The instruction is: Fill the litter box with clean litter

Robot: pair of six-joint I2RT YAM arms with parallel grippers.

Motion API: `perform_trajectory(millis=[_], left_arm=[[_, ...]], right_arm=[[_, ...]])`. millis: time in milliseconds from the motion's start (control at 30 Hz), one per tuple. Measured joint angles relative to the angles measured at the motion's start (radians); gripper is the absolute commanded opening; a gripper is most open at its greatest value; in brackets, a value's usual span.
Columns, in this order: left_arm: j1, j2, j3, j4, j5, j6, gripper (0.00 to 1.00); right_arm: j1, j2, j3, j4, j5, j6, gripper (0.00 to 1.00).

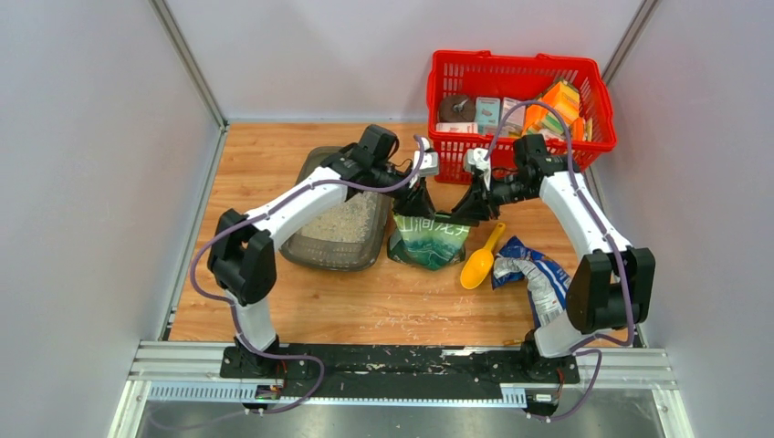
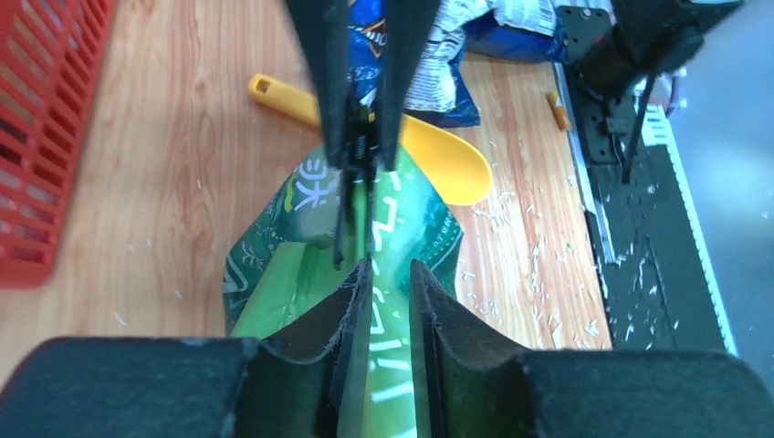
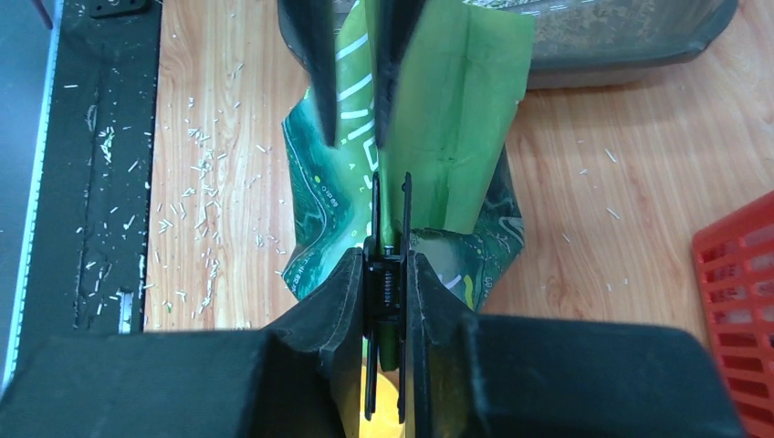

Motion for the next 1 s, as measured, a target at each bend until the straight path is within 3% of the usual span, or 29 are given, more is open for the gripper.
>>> perform_trajectory(millis=[367,467,567,633,1000], left_arm=[[-0.004,-0.068,0.098,-0.394,0.005,0.402,0.31],[-0.004,-0.054,0.098,-0.457,-0.021,0.471,0.24],[-0.004,-0.042,0.097,-0.496,-0.056,0.525,0.11],[-0.003,-0.041,0.088,-0.5,-0.075,0.546,0.0],[0.069,-0.058,0.006,-0.386,-0.074,0.45,0.0]], right_arm=[[-0.002,0.04,0.007,-0.039,-0.034,-0.055,0.0],[-0.003,0.039,0.0,-0.027,-0.049,-0.05,0.0],[-0.004,0.037,-0.027,0.006,-0.069,-0.032,0.0],[-0.006,0.032,-0.047,0.033,-0.08,-0.019,0.0],[-0.008,-0.031,-0.161,0.274,-0.109,0.152,0.0]])
